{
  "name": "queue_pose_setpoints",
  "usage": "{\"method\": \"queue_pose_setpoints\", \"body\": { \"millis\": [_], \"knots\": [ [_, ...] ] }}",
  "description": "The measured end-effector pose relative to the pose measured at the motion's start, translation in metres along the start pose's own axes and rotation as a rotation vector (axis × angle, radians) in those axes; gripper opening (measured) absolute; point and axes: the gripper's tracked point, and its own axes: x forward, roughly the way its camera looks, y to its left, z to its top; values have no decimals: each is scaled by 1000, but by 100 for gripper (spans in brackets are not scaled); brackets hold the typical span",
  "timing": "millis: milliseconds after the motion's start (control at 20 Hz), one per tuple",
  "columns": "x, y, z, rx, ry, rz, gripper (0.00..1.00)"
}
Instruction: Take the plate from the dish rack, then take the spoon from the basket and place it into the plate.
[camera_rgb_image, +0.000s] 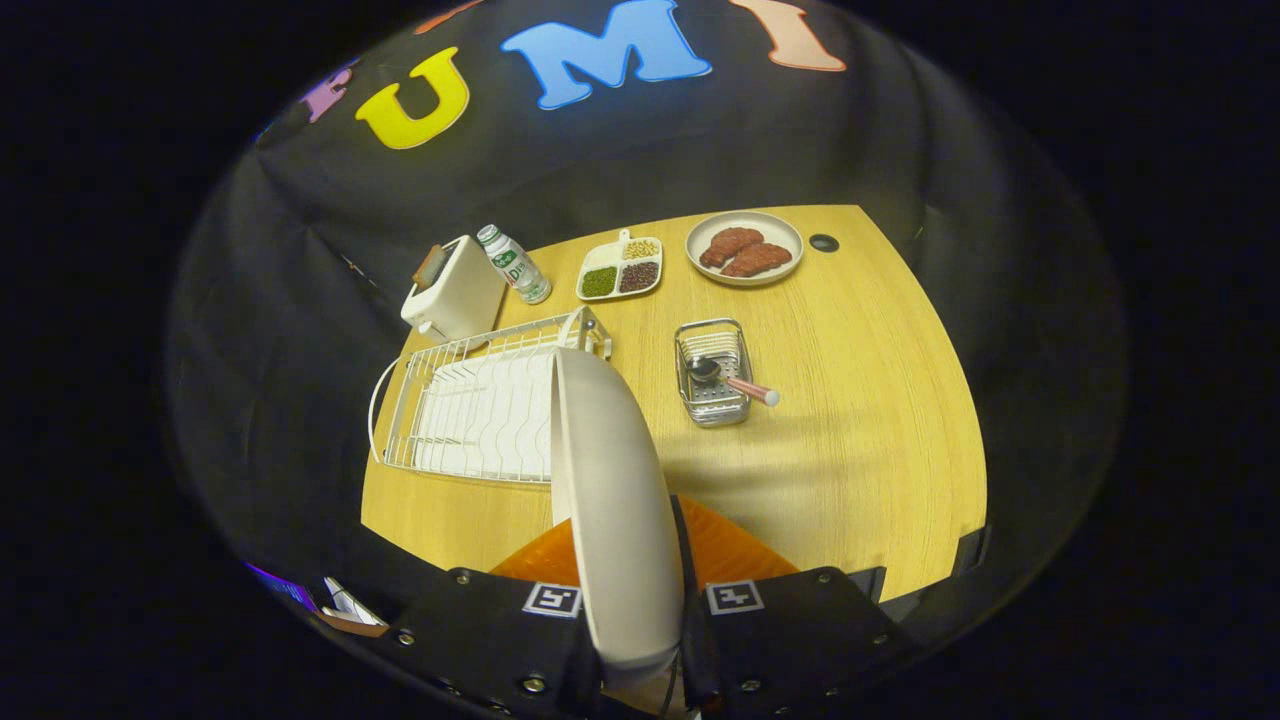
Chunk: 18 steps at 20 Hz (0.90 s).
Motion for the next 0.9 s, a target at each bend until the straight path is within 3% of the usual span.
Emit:
{"method": "queue_pose_setpoints", "body": {
  "millis": [450, 750, 900],
  "knots": [
    [70, -40, -72, 160, 19, 20, 30],
    [110, -38, -84, 248, -17, 162, 30],
    [131, -51, -96, 271, -10, 168, 30]
  ]
}}
